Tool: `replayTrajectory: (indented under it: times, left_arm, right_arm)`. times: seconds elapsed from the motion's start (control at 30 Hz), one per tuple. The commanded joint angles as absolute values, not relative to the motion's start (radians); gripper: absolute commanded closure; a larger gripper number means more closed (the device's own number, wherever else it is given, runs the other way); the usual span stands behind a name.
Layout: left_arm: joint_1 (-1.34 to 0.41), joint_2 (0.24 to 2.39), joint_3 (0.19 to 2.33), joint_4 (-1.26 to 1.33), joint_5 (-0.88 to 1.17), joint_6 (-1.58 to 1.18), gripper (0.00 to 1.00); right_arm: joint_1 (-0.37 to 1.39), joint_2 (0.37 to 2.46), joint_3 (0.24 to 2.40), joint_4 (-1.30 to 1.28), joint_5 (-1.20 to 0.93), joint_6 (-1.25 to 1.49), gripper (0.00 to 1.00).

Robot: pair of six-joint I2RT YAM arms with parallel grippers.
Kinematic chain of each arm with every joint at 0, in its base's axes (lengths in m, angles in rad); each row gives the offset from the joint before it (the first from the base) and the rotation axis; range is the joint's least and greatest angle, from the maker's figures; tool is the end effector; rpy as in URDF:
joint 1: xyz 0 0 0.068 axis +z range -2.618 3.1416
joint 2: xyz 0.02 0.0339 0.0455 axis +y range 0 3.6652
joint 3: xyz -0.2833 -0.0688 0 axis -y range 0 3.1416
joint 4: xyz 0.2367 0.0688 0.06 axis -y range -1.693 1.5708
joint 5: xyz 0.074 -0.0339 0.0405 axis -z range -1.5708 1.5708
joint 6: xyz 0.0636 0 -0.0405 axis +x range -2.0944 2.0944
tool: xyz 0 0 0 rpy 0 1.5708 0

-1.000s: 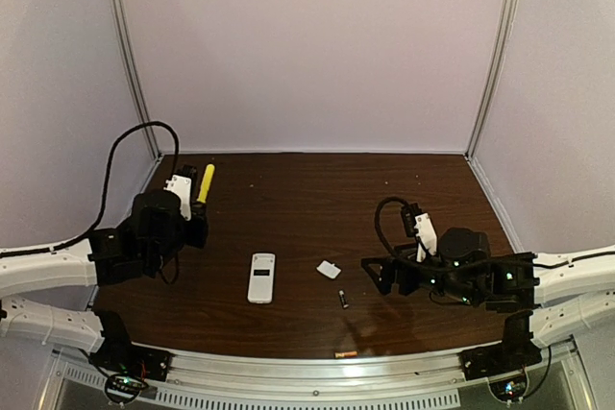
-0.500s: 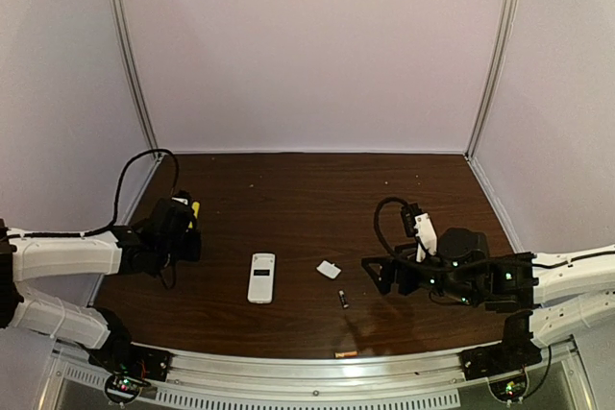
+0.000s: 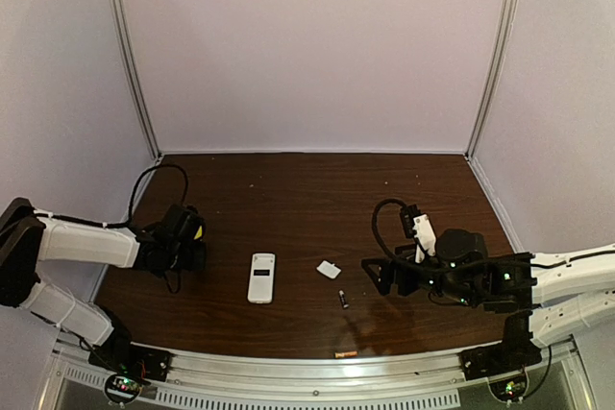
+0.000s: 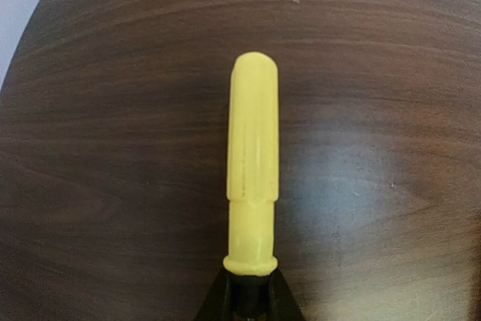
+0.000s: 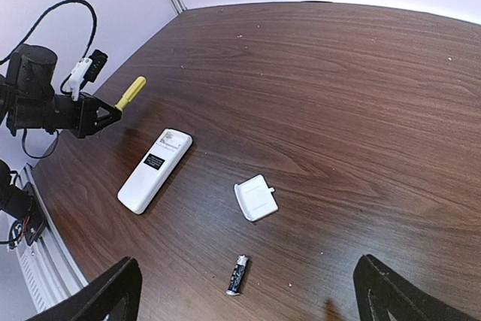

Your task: Unload the batteries from the remote control

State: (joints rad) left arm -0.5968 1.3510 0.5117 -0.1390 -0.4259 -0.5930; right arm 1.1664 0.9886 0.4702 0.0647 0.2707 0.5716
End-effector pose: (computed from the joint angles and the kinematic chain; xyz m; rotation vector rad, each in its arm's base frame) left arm 0.2089 -0.1101 0.1445 -0.1552 2.4223 0.0194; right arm 0.1027 0.1966 0.2257 -0.4445 2.0602 0.8176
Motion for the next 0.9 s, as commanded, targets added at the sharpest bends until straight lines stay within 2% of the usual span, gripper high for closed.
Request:
replayTrajectory:
  times: [0.0,0.4,0.6,0.77,0.87]
  left_arm:
    - [-0.564,1.409,0.545,-0.087,-0.314,-0.606,1.0]
    - [-0.531,1.499,0.564,-0.073,-0.3,-0.609,0.99]
    - [-0.531,1.493,0.563,-0.077,-0.31,-0.615,0.86]
    - [-0.531,1.489,0.561,-0.077,-0.303,-0.611,0.7]
    - [-0.531,1.486,0.561,-0.077,-0.298,-0.609,0.66]
  right_arm:
    - [1.163,0.994,0.464,0.041,0.302,0.558,0.0]
    - [1.163,0.993,0.467,0.031,0.312,0.555,0.0]
    - [1.163,0.994,0.468,0.03,0.312,0.555,0.0]
    - [1.163,0.993,0.468,0.03,0.313,0.555,0.0]
    - [1.163,0.994,0.466,0.032,0.312,0.555,0.0]
